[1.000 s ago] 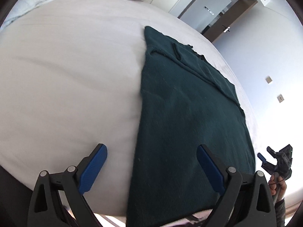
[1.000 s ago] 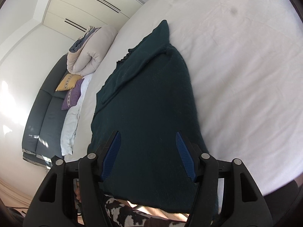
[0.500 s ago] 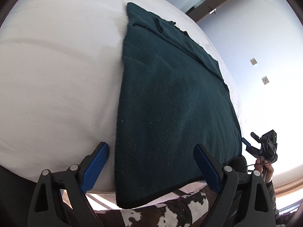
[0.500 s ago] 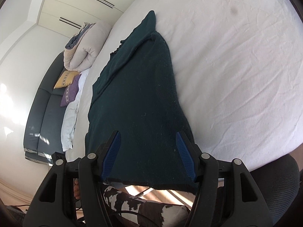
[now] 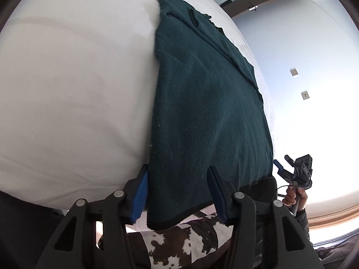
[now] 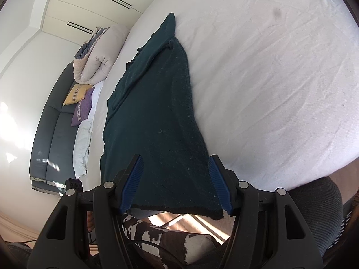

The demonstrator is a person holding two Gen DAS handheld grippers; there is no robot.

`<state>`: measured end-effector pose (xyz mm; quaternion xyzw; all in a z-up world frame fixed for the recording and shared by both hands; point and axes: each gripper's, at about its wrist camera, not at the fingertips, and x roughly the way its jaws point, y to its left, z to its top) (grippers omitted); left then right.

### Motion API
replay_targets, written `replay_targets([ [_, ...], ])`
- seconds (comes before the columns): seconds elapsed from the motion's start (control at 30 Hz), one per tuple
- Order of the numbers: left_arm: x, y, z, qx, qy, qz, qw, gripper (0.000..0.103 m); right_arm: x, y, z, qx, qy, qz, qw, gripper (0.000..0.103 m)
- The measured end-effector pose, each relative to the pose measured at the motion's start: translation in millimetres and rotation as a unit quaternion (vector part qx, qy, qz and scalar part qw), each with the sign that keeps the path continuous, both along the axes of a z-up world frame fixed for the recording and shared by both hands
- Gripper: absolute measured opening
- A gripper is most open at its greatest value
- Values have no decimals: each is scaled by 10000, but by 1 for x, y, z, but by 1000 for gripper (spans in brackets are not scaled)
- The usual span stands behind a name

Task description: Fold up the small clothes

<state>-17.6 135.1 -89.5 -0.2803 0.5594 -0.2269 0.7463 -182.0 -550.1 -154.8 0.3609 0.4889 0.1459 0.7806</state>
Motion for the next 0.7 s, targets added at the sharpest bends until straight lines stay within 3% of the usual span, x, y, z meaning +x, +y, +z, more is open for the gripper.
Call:
replay_targets([
  [0.2, 1, -1, -2, -113, 20, 23, 9999, 52, -3, -6, -4, -50, 139, 64, 9999, 59],
  [0.27, 1, -5, 1, 5, -6, -68, 10000, 50, -3, -7, -6, -125, 254, 108, 9995, 59],
  [0.43, 2, -4, -5, 97, 161, -87, 9998, 15, -1, -7, -20, -100, 585, 181, 9981, 59],
  [0.7, -3, -3, -9, 92, 185, -84, 9998, 8, 13, -1, -32, 26, 900, 601, 9941, 59],
])
